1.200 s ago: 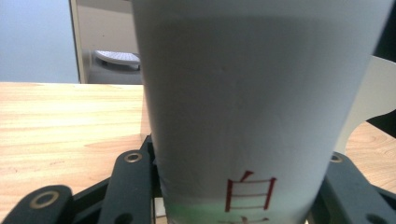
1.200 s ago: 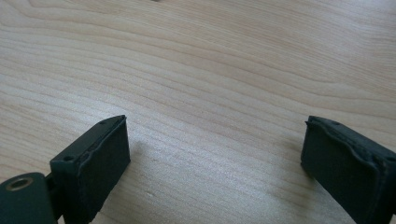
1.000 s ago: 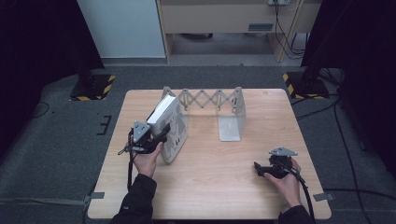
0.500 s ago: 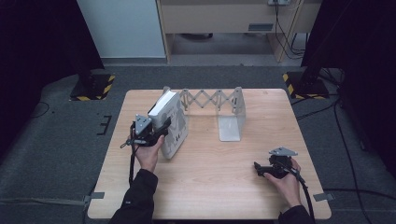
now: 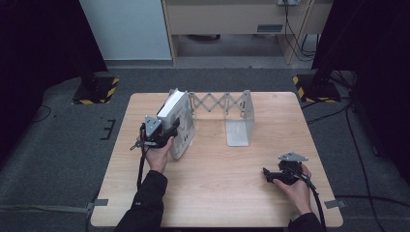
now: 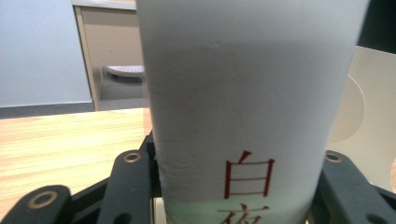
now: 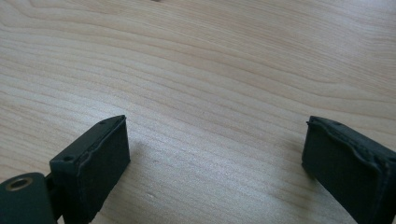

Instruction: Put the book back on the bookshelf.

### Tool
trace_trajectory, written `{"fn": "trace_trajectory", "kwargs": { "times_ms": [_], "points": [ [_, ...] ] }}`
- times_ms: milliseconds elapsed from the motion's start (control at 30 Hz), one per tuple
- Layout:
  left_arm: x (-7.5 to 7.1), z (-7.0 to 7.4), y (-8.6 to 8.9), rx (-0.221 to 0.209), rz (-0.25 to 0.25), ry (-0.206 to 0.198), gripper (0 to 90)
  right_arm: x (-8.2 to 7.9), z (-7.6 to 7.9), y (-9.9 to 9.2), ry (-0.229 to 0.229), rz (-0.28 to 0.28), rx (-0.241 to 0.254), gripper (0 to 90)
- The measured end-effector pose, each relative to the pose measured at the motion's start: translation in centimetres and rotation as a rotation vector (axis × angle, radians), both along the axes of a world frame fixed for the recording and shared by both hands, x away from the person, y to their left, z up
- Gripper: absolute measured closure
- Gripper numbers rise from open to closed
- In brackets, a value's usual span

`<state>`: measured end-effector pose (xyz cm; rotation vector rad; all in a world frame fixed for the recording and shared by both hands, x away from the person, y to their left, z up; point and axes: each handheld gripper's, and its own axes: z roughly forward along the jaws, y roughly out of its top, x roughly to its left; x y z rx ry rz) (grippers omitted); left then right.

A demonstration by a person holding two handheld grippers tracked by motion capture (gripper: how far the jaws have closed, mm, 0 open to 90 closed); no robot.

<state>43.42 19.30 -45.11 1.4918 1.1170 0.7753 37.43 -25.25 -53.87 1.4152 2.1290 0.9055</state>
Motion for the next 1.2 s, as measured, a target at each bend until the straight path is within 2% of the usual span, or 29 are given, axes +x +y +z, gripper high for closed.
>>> {"fn": "trace_trajectory", "kwargs": {
  "times_ms": [133,233,267,733,900,1033,1100,1200],
  "points": [
    [0.1,-0.1,-0.1,0.004,0.003,0.001,51.1,0.0,0.0,0.0,0.000,0.000,0.000,7.8],
    [0.0,-0.2,-0.1,0.008,-0.005,0.027,50.7,0.0,0.0,0.0,0.000,0.000,0.000,7.8],
    [-0.1,-0.4,-0.1,0.006,-0.001,0.017,50.7,0.0,0.0,0.0,0.000,0.000,0.000,7.8],
    [-0.9,-0.8,-0.6,-0.002,-0.013,-0.004,49.5,0.0,0.0,0.0,0.000,0.002,-0.001,7.8],
    [-1.1,-0.9,-0.7,-0.025,-0.035,0.024,47.1,0.0,0.0,0.0,0.001,0.003,-0.002,8.0],
    [-1.1,-1.5,-0.7,-0.072,-0.031,0.011,46.3,0.0,0.0,0.0,0.001,0.003,-0.003,8.0],
    [-1.1,-1.5,-0.8,-0.052,-0.025,0.000,47.4,0.0,0.0,0.0,0.001,0.003,-0.003,7.9],
    [-1.2,-1.2,-1.0,0.018,-0.009,-0.014,50.4,0.0,0.0,0.0,0.001,0.003,-0.003,7.9]
  ]
}}
